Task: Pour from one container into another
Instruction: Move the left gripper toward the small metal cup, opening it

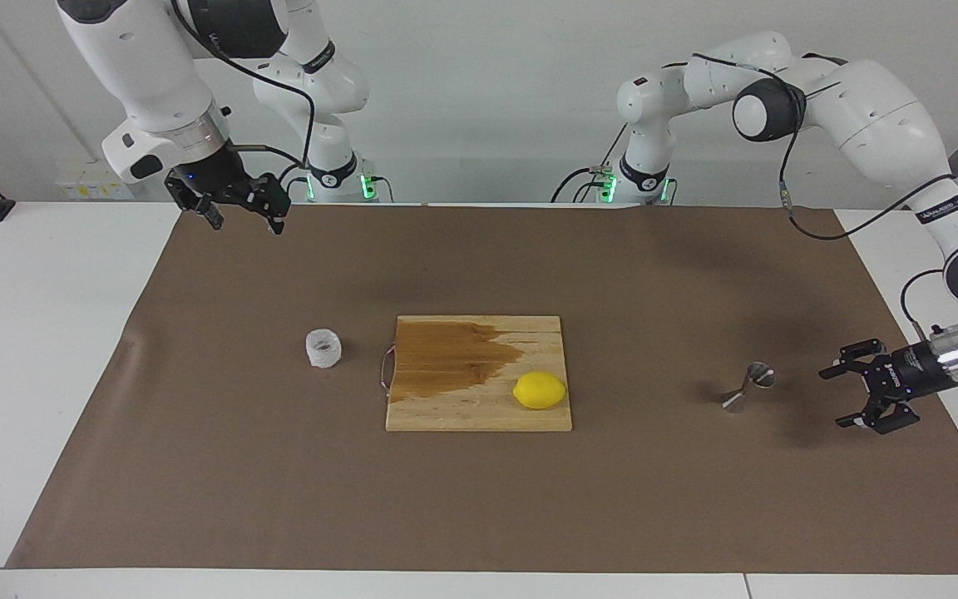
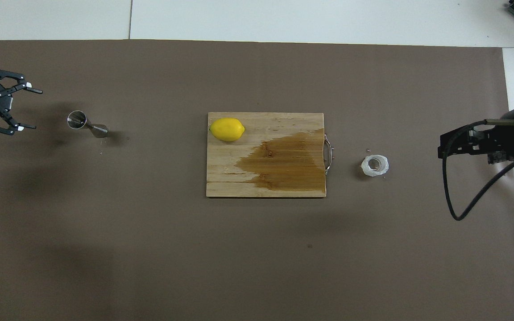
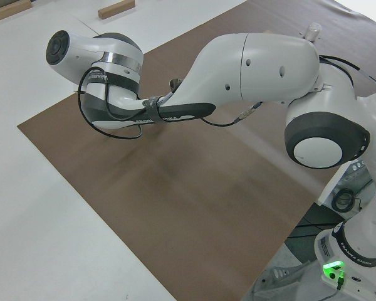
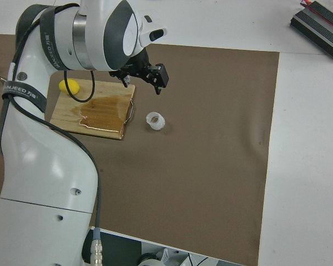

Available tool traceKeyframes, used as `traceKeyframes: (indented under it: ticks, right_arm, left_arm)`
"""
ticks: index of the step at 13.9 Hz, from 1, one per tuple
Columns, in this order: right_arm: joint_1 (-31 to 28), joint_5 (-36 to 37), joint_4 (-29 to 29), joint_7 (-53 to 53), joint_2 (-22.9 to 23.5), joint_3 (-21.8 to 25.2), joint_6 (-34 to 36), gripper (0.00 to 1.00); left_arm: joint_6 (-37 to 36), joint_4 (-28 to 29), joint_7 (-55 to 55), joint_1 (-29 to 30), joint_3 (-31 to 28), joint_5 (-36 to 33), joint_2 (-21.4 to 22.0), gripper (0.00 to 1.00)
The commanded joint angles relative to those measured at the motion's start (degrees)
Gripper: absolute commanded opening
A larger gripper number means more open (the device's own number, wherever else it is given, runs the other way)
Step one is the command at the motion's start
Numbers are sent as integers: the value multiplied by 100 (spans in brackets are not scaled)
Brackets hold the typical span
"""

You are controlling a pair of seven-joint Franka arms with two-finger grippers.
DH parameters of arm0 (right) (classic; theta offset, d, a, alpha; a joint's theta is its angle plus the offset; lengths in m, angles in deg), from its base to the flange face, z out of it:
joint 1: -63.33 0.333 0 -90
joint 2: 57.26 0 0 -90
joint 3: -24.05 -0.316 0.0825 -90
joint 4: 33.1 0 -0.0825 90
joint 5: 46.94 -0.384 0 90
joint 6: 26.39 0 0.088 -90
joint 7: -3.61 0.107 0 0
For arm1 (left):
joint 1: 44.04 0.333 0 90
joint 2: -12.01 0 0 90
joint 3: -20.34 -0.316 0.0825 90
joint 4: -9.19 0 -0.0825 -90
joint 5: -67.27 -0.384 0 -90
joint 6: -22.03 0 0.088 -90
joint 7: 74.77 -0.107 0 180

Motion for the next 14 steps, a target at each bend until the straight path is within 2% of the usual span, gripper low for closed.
traceKeyframes:
  ticks: [1, 3, 6, 10, 12, 14]
  right_arm:
    - [-47, -125, -36, -5, -79, -20, 72, 100]
    - [-48, -125, -36, -5, -79, -20, 72, 100]
    - [-47, -125, -36, -5, -79, -20, 72, 100]
    - [-48, -125, -36, -5, -79, -20, 72, 100]
    - [-48, -125, -36, -5, -79, -20, 64, 100]
    - [-48, -125, -36, -5, -79, -20, 72, 100]
  left_arm:
    - [159, 250, 330, 108, 71, 465, -16, 100]
    - [318, 506, 322, 143, 53, 791, 46, 100]
    - [519, 1331, 304, 161, 27, 1275, 397, 100]
    - [687, 2096, 252, 143, 35, 1776, 705, 100]
    - [539, 2185, 251, 169, 70, 1916, 758, 100]
    - [389, 2544, 190, 178, 70, 2083, 916, 100]
